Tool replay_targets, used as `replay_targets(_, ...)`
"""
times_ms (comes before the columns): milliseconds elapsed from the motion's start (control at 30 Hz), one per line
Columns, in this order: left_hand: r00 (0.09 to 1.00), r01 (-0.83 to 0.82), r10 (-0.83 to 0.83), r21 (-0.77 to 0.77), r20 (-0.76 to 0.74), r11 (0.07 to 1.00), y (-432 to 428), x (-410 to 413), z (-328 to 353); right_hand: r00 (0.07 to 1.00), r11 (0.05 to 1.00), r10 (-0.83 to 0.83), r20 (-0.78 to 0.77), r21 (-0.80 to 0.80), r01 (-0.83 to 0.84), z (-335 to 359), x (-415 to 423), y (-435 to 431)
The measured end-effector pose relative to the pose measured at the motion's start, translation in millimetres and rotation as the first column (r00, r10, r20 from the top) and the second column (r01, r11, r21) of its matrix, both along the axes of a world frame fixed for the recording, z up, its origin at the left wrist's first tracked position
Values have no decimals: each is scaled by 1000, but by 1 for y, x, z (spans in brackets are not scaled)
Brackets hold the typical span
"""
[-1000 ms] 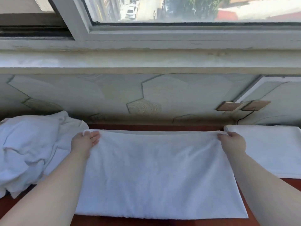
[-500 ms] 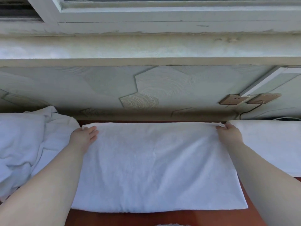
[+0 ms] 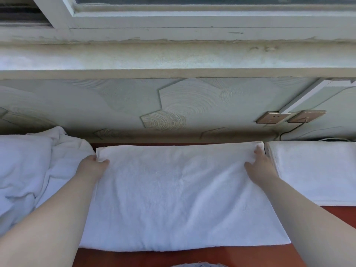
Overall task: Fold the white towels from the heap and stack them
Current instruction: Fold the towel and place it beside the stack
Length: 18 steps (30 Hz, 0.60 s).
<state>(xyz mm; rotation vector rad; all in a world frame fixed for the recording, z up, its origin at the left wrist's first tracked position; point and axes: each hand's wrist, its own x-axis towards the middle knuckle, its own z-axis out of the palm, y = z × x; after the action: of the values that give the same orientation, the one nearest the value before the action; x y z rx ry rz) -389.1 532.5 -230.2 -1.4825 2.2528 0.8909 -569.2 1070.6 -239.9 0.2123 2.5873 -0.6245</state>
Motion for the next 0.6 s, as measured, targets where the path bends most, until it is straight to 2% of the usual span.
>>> replay_targets(67, 999, 31, -31, 13, 28, 999, 1, 10, 2, 990, 978, 138, 38, 154, -142, -5, 22, 2)
replay_targets(133, 1000, 25, -25, 45, 11, 999, 7, 20, 4, 980, 951, 192, 42, 239, -196, -10, 51, 8)
replay_targets(233, 1000, -21, 21, 54, 4, 998, 15, 42, 7, 992, 955, 130, 1, 270, -125, -15, 95, 22)
replay_targets(367, 999, 8, -11, 77, 35, 997, 14, 86, 4, 996, 966, 70, -49, 254, -56, -13, 133, 38)
replay_targets(467, 1000, 13, -13, 58, 0, 998, 16, 117, -2, 997, 956, 44, -61, 292, -24, -7, 152, 44)
replay_targets(600, 999, 28, -25, 70, -39, 997, 30, 156, -2, 989, 944, -128, -70, 296, 143, 3, 178, 50)
